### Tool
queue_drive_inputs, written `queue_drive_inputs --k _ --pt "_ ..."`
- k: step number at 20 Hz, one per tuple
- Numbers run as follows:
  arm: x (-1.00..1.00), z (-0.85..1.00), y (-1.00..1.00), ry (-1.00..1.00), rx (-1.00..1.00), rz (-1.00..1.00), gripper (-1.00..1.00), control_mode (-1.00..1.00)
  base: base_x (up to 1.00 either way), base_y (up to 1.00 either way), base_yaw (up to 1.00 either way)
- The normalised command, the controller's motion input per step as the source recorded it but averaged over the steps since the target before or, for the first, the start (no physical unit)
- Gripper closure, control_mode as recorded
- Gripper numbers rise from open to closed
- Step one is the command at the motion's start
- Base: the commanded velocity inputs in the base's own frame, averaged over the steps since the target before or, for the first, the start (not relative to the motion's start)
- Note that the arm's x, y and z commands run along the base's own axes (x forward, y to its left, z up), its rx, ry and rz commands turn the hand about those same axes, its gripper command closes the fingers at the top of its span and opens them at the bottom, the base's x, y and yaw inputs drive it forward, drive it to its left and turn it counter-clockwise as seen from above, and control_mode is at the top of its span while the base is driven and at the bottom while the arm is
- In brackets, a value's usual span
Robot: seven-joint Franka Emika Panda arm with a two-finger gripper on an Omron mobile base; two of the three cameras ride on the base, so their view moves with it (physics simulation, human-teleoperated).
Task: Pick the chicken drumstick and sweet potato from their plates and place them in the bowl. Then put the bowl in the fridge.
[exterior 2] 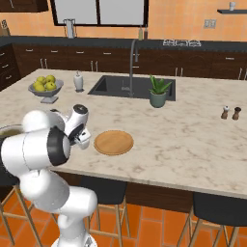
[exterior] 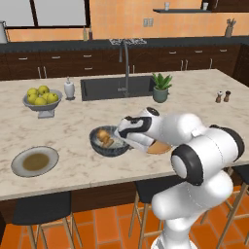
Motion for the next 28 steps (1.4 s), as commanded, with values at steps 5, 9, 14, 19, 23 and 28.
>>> queue_drive_inputs --k 5,9,14,19,23,28 --pt "-0.87 0.73 -0.05 0.01 0.01 -0.06 1.00 -1.00 0.00 0.00 0.00" --pt "-0.94 0.86 -0.21 0.06 0.01 -0.07 1.00 -1.00 0.00 0.00 0.00" --pt "-1.00 0.86 -0.28 0.02 0.02 -0.03 1.00 -1.00 0.00 0.00 0.00" --pt "-0.60 0.54 -0.11 0.02 0.00 -0.02 1.00 1.00 -0.31 -0.06 0.00" --pt "0.00 0.00 0.00 0.00 0.00 0.00 1.00 1.00 -0.08 -0.03 0.00" --pt "0.00 0.00 0.00 0.00 0.00 0.00 1.00 1.00 -0.41 -0.10 -0.48"
